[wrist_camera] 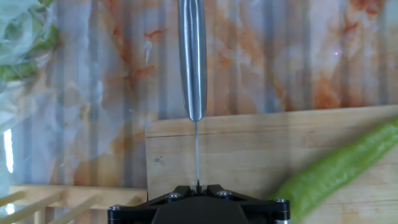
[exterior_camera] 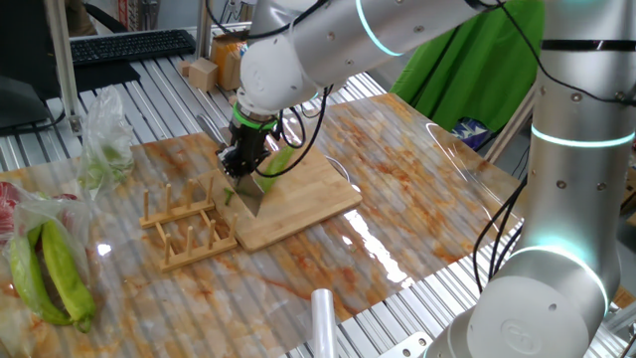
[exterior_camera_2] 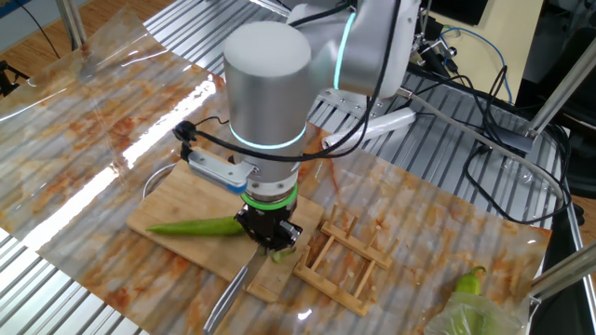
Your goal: Chop the chili peppers
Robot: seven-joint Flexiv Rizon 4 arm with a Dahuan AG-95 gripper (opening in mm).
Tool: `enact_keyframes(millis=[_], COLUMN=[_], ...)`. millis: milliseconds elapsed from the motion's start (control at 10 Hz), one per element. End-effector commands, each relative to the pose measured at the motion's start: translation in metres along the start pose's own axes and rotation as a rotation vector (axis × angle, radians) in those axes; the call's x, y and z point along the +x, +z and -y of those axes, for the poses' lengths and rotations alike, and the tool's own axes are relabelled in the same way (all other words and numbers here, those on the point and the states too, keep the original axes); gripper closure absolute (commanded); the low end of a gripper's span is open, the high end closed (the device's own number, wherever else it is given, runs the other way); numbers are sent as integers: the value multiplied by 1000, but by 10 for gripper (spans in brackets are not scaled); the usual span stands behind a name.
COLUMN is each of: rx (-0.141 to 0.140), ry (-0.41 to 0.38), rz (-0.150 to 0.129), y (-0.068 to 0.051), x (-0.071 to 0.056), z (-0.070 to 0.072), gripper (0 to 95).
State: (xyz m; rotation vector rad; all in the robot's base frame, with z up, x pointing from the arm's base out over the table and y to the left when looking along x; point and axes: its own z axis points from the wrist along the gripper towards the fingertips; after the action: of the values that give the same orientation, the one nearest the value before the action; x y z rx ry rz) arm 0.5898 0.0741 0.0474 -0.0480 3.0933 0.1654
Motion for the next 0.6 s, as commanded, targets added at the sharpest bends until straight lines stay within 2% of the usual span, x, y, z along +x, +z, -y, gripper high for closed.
enact_keyframes(millis=[100, 400, 600], rx=[4, -4, -11], ry=[-2, 14, 48], rz=[-9, -29, -45], y=[-21, -37, -61], x=[6, 10, 20], z=[1, 1, 6], gripper=[950, 950, 950])
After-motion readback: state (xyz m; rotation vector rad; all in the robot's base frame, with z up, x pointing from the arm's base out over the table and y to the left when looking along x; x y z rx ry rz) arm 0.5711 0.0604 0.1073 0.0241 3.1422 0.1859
